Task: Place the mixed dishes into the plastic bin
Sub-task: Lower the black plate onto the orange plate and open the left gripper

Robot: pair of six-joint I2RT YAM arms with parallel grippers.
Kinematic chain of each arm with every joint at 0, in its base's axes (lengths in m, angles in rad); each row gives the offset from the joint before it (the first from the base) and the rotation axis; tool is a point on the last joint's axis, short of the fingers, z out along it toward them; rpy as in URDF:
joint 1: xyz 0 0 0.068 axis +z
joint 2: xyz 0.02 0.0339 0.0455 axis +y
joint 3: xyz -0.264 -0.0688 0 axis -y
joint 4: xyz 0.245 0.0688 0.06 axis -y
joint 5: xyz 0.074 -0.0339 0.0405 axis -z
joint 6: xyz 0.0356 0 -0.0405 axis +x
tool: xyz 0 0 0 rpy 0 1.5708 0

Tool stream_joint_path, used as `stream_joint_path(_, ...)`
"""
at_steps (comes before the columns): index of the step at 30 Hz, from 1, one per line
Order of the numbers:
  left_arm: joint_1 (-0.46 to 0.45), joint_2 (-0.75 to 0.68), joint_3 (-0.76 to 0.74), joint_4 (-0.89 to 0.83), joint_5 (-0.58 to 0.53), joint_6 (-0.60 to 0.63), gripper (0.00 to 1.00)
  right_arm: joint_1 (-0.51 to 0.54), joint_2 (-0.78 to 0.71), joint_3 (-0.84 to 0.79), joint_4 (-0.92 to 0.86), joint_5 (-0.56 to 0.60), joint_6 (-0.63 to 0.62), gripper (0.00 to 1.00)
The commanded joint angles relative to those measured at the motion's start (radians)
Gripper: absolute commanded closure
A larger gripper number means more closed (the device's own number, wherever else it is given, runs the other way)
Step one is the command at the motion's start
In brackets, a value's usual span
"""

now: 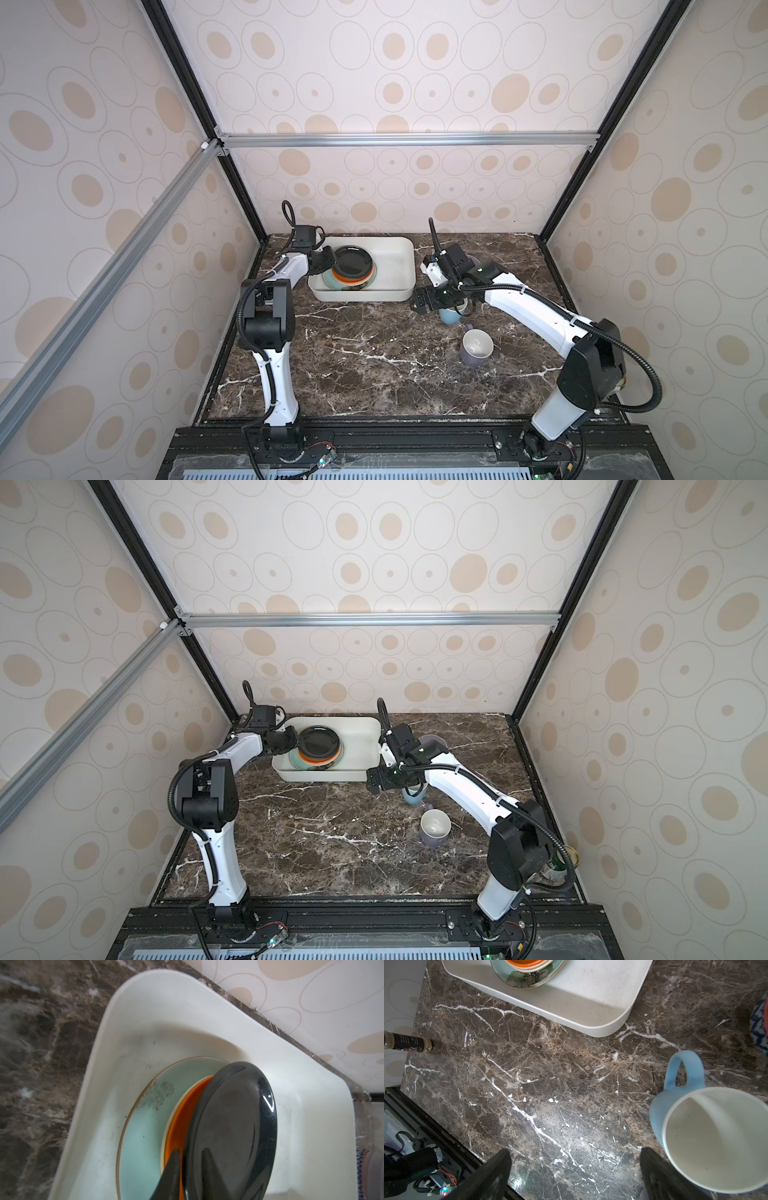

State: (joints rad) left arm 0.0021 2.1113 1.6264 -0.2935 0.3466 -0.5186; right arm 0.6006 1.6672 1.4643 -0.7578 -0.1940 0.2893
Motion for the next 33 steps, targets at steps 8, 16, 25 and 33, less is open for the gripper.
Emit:
stream_joint_path(8, 0.003, -0.022, 0.010, -0.007, 0.012, 0.005, 0.64, -0.006, 0.002, 0.026, -0.029, -0.018, -0.012, 0.00)
stream_joint_path(16, -0.019, -0.108, -0.051, 0.002, 0.016, 0.006, 0.62, -0.007, -0.030, -0.003, -0.034, 0.021, -0.011, 0.00)
stream_joint_path(25, -0.200, -0.341, -0.223, -0.001, -0.033, 0.034, 0.56, -0.009, -0.128, -0.063, -0.050, 0.082, -0.007, 0.00)
stream_joint_path(33, -0.425, -0.554, -0.462, 0.030, -0.119, 0.014, 0.53, -0.011, -0.302, -0.240, -0.069, 0.188, 0.055, 0.00)
